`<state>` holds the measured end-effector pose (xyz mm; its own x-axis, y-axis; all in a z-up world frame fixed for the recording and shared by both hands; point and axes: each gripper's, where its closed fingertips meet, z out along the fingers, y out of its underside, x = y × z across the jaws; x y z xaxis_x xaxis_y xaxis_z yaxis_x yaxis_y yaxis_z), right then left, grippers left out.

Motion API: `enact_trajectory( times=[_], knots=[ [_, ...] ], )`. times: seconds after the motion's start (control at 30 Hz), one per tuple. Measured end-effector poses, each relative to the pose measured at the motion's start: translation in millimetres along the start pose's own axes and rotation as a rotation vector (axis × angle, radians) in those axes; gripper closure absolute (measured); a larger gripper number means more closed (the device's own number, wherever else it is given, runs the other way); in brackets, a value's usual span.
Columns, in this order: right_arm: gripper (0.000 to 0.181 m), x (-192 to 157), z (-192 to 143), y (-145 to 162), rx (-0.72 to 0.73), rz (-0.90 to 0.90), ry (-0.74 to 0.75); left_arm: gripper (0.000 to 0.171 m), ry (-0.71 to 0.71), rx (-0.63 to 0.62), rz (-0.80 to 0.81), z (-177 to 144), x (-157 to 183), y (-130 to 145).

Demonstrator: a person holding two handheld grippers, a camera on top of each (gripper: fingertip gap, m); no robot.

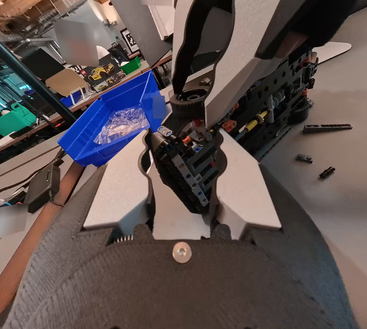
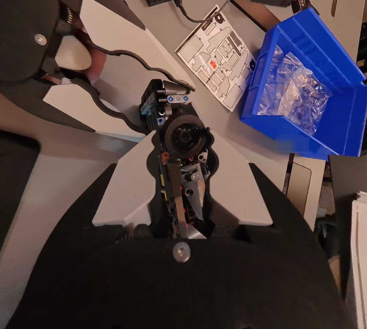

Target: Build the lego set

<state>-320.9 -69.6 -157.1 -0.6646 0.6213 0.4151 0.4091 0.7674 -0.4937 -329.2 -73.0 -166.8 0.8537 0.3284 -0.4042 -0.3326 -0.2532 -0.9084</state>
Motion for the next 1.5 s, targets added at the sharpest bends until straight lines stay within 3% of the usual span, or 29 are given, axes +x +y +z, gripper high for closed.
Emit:
enact_trajectory(
  times=[0.53,0.73,1.07,1.5],
  knots=[
    [0.138,-1.4,-0.4,-1.6,-0.037,-0.014,0.003,0.113,0.0,0.026,-0.013,-0.5,-1.0,-0.6],
    [0.138,-2.5,0.3,-2.8,-0.014,-0.004,-0.055,0.113,-0.001,0.029,-0.008,-0.2,-1.5,-0.8],
    [0.139,0.4,-2.9,-5.1,0.048,0.174,-0.29,0.114,0.01,0.041,-0.015,1.2,-2.0,-1.0],
    [0.139,-3.4,1.0,-3.0,-0.016,0.021,-0.173,0.114,0.019,0.051,-0.024,0.8,-1.4,-1.8]
  ],
)
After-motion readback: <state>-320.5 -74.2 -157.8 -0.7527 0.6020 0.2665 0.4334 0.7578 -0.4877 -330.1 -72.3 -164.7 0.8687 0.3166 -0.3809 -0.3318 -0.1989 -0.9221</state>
